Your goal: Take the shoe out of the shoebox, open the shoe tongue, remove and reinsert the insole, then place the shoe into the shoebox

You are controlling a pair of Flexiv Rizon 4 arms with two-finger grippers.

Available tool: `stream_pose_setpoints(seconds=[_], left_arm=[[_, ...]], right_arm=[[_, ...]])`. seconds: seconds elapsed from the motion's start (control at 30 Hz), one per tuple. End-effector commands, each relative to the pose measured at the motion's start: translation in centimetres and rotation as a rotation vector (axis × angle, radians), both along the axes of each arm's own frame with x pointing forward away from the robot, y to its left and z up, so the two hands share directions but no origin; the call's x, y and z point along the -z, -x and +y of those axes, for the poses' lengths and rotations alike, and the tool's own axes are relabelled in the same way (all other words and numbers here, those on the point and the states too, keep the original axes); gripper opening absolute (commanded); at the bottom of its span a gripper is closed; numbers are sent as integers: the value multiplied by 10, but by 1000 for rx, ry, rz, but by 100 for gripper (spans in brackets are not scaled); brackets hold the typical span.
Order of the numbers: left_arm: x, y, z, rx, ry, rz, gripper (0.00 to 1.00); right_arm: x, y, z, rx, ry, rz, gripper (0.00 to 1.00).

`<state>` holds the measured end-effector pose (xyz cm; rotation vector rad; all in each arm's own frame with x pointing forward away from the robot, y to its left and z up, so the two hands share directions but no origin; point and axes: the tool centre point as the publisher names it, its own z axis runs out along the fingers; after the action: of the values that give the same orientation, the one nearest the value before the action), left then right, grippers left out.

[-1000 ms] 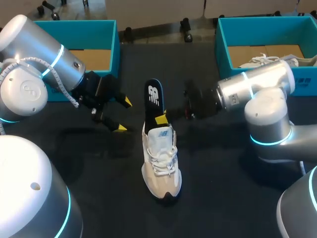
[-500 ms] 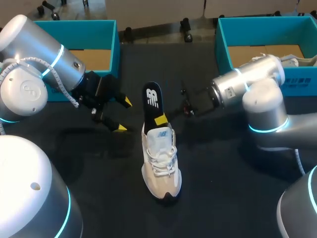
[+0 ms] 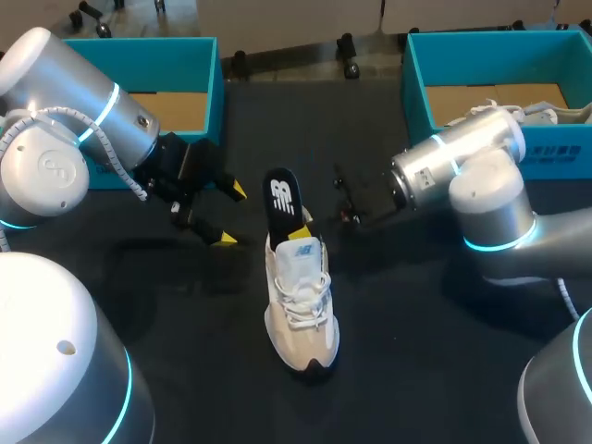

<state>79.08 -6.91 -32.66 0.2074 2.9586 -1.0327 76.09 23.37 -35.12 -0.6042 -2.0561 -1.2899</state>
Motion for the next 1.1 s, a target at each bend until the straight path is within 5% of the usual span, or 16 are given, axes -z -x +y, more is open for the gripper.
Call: stream_pose_setpoints(seconds=[0.03,0.23,0.27,0.43,0.6,0.83,0.9,0.97,1.1], left_arm=[[0,0,-1,-1,-5,0,100],[0,0,-1,-1,-5,0,100],[0,0,-1,-1,-5,0,100],[0,0,-1,-1,-5,0,100],[0,0,-1,-1,-5,0,100],[0,0,-1,-1,-5,0,100],[0,0,-1,-1,-5,0,100],[0,0,-1,-1,-5,0,100],[0,0,-1,-1,-5,0,100]], right_arm=[[6,16,5,42,27,0,0],[2,19,4,73,43,-25,0],[0,18,3,76,47,-34,9],[-11,8,-1,83,64,-73,26],[-15,-2,-2,76,68,-97,30],[-13,-14,2,49,55,-103,23],[-11,-15,4,42,51,-95,18],[-9,-15,5,37,49,-89,0],[-6,-12,4,34,47,-78,0]])
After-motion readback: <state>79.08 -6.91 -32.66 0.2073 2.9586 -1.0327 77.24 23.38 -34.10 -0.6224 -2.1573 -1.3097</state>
